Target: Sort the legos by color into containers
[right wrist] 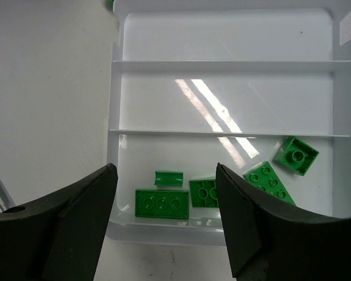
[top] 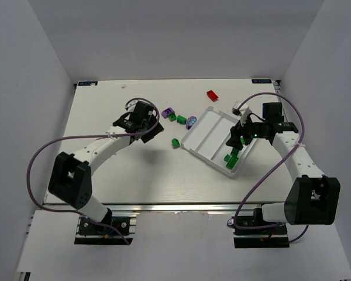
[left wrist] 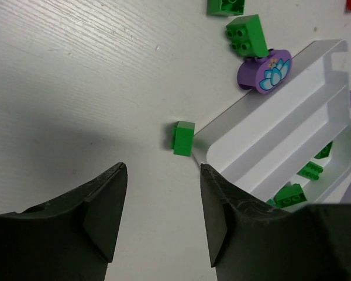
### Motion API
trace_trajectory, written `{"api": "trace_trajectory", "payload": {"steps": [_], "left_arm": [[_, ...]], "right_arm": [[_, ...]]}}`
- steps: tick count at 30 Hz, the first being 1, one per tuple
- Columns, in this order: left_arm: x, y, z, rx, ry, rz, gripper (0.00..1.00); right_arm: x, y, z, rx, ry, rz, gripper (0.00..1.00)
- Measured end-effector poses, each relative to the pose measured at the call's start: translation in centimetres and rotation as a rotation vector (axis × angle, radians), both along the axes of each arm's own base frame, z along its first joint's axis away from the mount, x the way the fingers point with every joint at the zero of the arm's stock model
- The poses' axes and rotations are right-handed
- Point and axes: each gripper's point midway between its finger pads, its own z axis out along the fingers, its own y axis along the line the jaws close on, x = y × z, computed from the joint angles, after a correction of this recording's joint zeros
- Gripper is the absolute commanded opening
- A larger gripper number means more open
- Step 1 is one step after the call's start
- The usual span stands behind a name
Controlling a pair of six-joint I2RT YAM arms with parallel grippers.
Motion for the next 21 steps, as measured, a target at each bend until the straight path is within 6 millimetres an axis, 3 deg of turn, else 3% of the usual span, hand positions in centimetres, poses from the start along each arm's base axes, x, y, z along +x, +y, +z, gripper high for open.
{"api": "trace_trajectory", "payload": {"steps": [9, 14, 21], "left_arm": [[2.7, -3.4, -4.8, 0.036, 0.144, -0.134, 0.63], [2.1, -3.9, -7.0, 0.05, 0.199, -0.198, 0.64], [2.0, -4.8, -8.1, 0.034, 0.215, -0.26, 0.66]], "right_arm": [[0.3, -0.2, -0.2, -0.006, -0.005, -0.016, 0.73], [0.2, -0.2, -0.6, -0.006, 0.003, -0.022, 0.74], [0.3, -0.2, -0.8, -0.006, 0.006, -0.022, 0.74]]}}
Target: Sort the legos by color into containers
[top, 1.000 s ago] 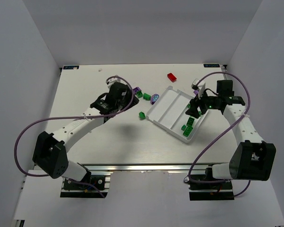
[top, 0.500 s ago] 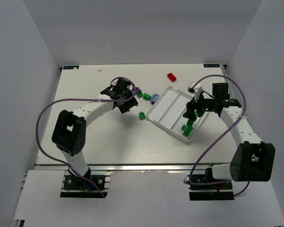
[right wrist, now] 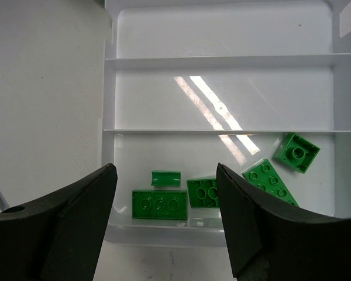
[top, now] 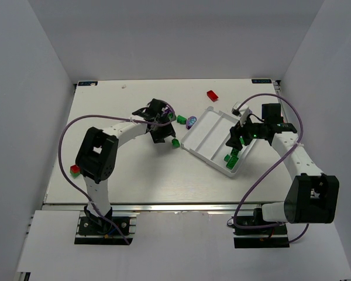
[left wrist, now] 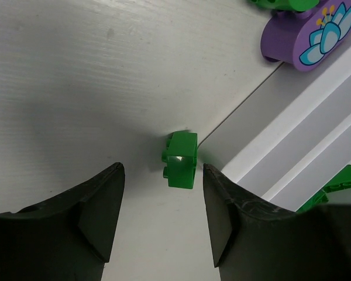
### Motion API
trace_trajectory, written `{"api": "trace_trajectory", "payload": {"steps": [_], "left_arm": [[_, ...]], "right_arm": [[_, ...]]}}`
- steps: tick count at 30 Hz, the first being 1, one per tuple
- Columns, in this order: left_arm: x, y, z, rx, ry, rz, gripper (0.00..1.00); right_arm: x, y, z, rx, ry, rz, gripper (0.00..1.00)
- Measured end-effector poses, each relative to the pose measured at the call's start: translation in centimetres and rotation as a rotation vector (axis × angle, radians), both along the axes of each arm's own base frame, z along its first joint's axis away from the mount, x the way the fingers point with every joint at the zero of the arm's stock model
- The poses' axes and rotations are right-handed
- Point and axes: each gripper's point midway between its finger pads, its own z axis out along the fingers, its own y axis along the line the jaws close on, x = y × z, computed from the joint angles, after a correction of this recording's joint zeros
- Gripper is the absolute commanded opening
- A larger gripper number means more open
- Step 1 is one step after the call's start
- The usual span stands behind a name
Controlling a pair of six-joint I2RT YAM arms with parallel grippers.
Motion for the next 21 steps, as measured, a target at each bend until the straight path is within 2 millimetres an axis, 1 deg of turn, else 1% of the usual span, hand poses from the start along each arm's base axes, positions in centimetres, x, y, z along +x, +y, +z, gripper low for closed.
{"api": "trace_trajectory", "payload": {"steps": [9, 11, 13, 21], "left_arm": [[0.2, -1.5, -0.9, -0.057, 0.008, -0.048, 0.65], [0.3, -1.7, -1.0, -0.067, 0.005, -0.053, 0.65], [0.4, -1.9, -1.1, -0.076, 0.006, -0.058, 0.61], [0.6, -2.5, -0.8, -0.103, -0.002, -0.064, 0.55]], "right_arm": [[0.1, 0.0, -0.5, -0.001, 0.016, -0.001, 0.74], [0.1, 0.0, -0.5, -0.001, 0.018, -0.001, 0.75], [0.1, 0.0, -0.5, 0.0, 0.019, -0.002, 0.75], [0.1, 0.0, -0.5, -0.002, 0.018, -0.004, 0.75]]}}
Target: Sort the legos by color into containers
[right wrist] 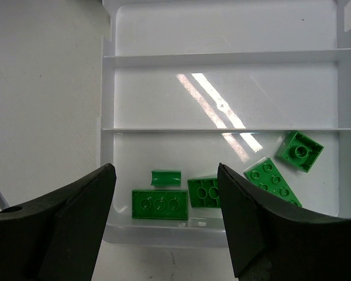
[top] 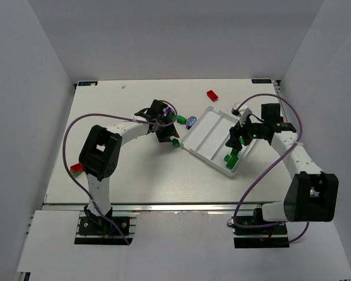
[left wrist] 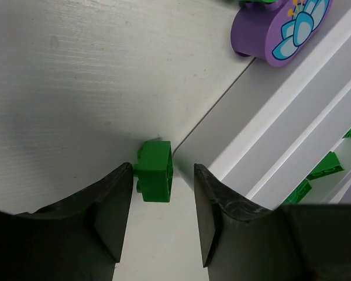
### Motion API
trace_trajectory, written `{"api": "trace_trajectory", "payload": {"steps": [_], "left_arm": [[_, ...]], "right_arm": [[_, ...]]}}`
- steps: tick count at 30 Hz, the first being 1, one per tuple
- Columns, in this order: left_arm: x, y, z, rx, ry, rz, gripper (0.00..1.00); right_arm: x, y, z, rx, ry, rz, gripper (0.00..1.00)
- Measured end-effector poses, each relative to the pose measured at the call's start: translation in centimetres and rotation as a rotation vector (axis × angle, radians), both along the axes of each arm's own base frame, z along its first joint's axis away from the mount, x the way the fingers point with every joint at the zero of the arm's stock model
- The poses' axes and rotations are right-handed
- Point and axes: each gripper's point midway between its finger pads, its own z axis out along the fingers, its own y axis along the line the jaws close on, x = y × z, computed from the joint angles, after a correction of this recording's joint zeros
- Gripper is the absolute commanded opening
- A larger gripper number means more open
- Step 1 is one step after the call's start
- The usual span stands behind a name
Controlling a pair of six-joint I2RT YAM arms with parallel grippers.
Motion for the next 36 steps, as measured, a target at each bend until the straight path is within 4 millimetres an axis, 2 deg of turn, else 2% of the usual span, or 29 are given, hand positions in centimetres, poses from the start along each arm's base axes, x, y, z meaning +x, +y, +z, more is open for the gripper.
{"api": "trace_trajectory", "payload": {"steps": [5, 14, 23, 26, 36], "left_arm": [[0.1, -0.2, -0.1, -0.011, -0.001, -0.003, 0.55], [-0.4, 0.0, -1.7, 0.006, 0.031, -0.005, 0.54], [-0.6, -0.1, -1.9, 0.0, 0.038, -0.012, 0.46], [-0.8, -0.3, -2.0, -0.003, 0.043, -0.018, 0.39], [-1.4, -0.2, -2.5, -0.011, 0.054, -0.018, 0.35]], "right_arm": [[0.0, 0.0, 0.0, 0.0, 0.0, -0.001, 0.75], [0.0, -0.1, 0.0, -0.003, -0.001, -0.003, 0.75], [0.0, -0.1, 0.0, -0.002, 0.001, -0.005, 0.75], [0.0, -0.1, 0.0, -0.002, 0.001, -0.005, 0.75], [0.1, -0.1, -0.1, -0.005, 0.001, -0.007, 0.75]]}}
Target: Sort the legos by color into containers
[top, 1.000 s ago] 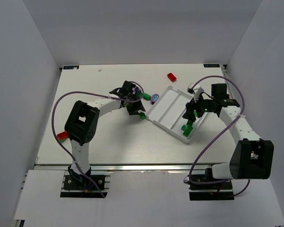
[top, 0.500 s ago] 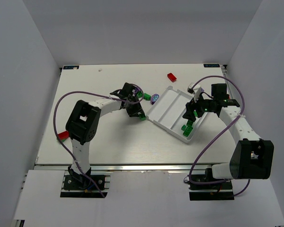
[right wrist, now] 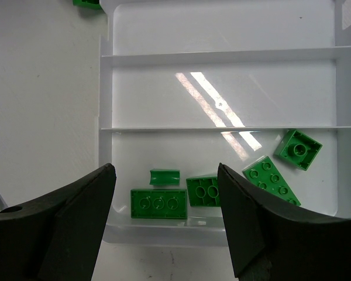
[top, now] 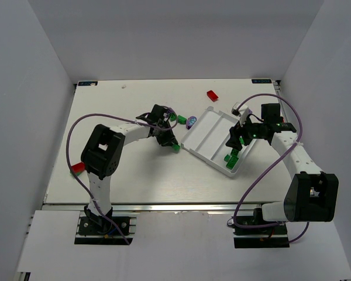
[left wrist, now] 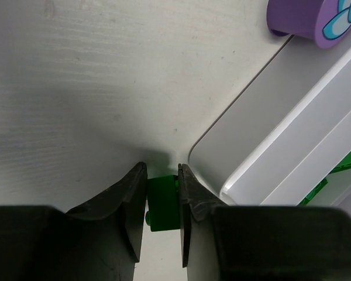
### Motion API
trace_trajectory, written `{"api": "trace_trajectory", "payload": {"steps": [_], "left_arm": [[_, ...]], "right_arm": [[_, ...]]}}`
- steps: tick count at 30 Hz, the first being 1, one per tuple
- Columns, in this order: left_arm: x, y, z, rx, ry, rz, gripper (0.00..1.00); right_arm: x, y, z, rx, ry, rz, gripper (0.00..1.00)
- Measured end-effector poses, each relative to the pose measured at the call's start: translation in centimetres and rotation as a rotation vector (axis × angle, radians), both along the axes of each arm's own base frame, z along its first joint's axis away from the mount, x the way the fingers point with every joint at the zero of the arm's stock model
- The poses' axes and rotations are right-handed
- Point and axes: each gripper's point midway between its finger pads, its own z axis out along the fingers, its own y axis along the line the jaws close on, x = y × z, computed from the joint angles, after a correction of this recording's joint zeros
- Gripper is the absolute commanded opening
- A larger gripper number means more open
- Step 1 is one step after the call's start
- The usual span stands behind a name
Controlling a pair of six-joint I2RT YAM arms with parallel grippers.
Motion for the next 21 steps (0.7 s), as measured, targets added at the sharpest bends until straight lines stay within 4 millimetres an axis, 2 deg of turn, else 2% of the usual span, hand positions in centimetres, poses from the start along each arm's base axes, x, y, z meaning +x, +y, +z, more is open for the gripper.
{"api": "trace_trajectory", "payload": {"steps": [13, 17, 21], "left_arm": [[-1.4, 1.0, 0.5, 0.011, 0.008, 0.008, 0.3], [-1.3, 0.8, 2.3, -0.01, -0.021, 0.009, 0.3], [-1.4, -0.5, 5.8, -0.074, -0.08, -0.019, 0.3]], "right_arm": [[0.0, 0.0, 0.0, 0.0, 0.0, 0.0, 0.75], [0.0, 0.0, 0.0, 0.0, 0.0, 0.0, 0.75], [0.0, 0.0, 0.0, 0.001, 0.001, 0.0, 0.73]]}}
